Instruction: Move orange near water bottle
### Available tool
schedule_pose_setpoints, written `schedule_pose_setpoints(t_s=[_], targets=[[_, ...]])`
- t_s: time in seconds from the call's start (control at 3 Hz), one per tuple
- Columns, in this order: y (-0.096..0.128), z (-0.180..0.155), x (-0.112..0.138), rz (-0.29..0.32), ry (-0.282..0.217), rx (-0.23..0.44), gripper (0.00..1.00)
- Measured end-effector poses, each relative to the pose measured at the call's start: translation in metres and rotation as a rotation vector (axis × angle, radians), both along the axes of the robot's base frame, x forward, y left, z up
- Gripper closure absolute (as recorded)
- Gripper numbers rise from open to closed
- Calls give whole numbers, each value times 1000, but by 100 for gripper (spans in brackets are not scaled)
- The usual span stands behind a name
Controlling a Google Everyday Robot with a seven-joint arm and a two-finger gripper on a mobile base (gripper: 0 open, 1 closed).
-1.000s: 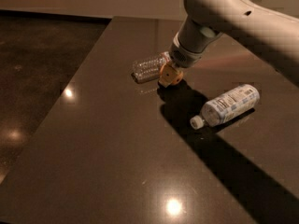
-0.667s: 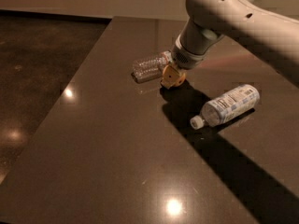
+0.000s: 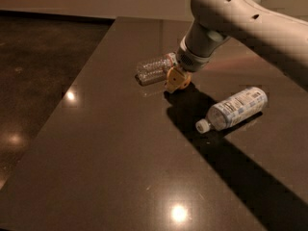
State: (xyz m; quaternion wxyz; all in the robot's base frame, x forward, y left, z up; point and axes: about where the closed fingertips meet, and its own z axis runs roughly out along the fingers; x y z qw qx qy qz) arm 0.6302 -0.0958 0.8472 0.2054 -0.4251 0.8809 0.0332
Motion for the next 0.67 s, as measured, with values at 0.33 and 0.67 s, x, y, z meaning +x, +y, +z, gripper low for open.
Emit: schedule_pose_setpoints(t_s=[0.33, 0.67], targets=[[1, -1, 0, 1, 2, -1, 0], [1, -1, 0, 2, 2, -1, 0]])
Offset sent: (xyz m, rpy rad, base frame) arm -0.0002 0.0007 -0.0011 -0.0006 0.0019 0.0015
